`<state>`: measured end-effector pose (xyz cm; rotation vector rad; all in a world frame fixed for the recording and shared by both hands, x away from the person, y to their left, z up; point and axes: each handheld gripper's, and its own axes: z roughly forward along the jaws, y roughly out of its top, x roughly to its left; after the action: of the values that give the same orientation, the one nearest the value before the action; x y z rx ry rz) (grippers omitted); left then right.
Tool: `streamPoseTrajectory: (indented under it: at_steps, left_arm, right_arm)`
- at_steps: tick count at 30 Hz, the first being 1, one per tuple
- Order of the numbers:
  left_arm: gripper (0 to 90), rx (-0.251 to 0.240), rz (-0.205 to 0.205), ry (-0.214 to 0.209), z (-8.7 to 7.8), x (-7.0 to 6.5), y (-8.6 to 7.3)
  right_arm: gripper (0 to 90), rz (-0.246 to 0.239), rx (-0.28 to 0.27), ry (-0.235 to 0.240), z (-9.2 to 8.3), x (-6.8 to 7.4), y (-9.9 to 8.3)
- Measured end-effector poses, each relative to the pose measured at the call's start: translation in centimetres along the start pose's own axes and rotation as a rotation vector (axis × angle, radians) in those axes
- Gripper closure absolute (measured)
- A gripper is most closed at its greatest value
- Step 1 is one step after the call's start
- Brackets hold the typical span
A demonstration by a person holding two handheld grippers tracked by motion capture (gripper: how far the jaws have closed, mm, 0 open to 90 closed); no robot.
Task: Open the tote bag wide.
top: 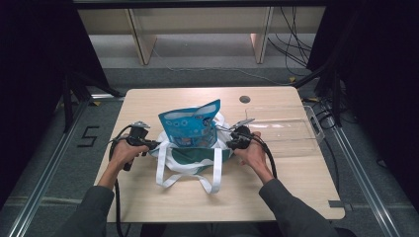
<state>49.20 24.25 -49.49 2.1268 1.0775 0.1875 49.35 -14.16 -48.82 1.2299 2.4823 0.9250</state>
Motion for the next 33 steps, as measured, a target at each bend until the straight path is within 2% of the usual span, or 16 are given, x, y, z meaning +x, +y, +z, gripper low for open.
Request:
streamPoseTrajectory:
  at_steps: [3, 5, 6, 9, 10, 11, 15, 17, 18, 19, 20, 22, 23, 27, 28, 33]
  left_arm:
    - [85.1, 0.004, 0.017, -0.016, -0.2, -0.7, -0.5]
    - [85.1, 0.004, 0.015, -0.026, -0.3, -1.1, -0.8]
    - [85.1, 0.002, 0.009, -0.031, -0.3, -1.4, -0.9]
    - [85.1, 0.016, 0.034, -0.027, -0.4, -2.1, -1.1]
    - [85.0, 0.016, 0.038, -0.028, -0.4, -2.2, -1.2]
    - [85.0, 0.021, 0.048, -0.025, -0.6, -2.4, -1.3]
    - [84.2, 0.015, 0.067, -0.023, -0.8, -2.5, -1.5]
    - [78.1, 0.016, 0.052, -0.001, -1.1, -2.3, -1.4]
    - [70.6, 0.011, 0.039, 0.033, -1.5, -2.1, -1.3]
    - [63.1, 0.002, 0.031, 0.046, -1.9, -1.9, -1.2]
    - [58.4, -0.025, 0.001, 0.049, -2.5, -1.7, -1.2]
    - [49.7, -0.076, -0.053, 0.049, -3.7, -1.3, -1.2]
    - [51.6, -0.096, -0.048, 0.048, -4.4, -1.4, -1.2]
    - [48.2, -0.158, -0.034, 0.060, -7.1, -2.1, -1.0]
    - [49.7, -0.189, -0.054, 0.045, -7.6, -2.5, -0.9]
    - [62.3, -0.221, -0.016, -0.046, -9.3, -4.7, -0.7]
  right_arm:
    - [88.3, -0.064, 0.026, -0.005, -0.5, 0.4, -0.5]
    - [88.2, -0.077, 0.019, 0.009, -1.0, 0.4, -1.3]
    - [88.3, -0.042, -0.001, 0.032, -1.2, 0.5, -1.8]
    - [88.2, -0.039, -0.014, 0.045, -1.6, 0.4, -2.6]
    - [88.2, -0.073, -0.027, 0.019, -1.4, 0.5, -2.6]
    - [88.2, -0.064, 0.021, 0.027, -1.8, 0.7, -2.5]
    - [87.7, -0.078, 0.000, 0.035, -1.9, 0.6, -2.8]
    - [86.2, -0.071, -0.024, 0.035, -1.7, 0.4, -2.9]
    - [82.9, -0.028, -0.006, 0.048, -1.9, 0.5, -2.8]
    - [72.7, -0.024, -0.019, 0.049, -2.2, 0.2, -2.7]
    - [65.1, -0.036, -0.035, 0.016, -2.3, 0.0, -2.6]
    - [58.4, 0.011, -0.062, 0.030, -3.3, -0.5, -2.3]
    - [59.3, 0.055, -0.069, 0.024, -4.0, -0.7, -2.1]
    - [59.6, -0.002, -0.165, 0.050, -7.1, -0.9, -1.2]
    - [60.2, 0.047, -0.171, 0.092, -7.6, -0.3, -1.1]
    - [63.5, -0.021, -0.154, 0.195, -8.8, 2.1, -1.1]
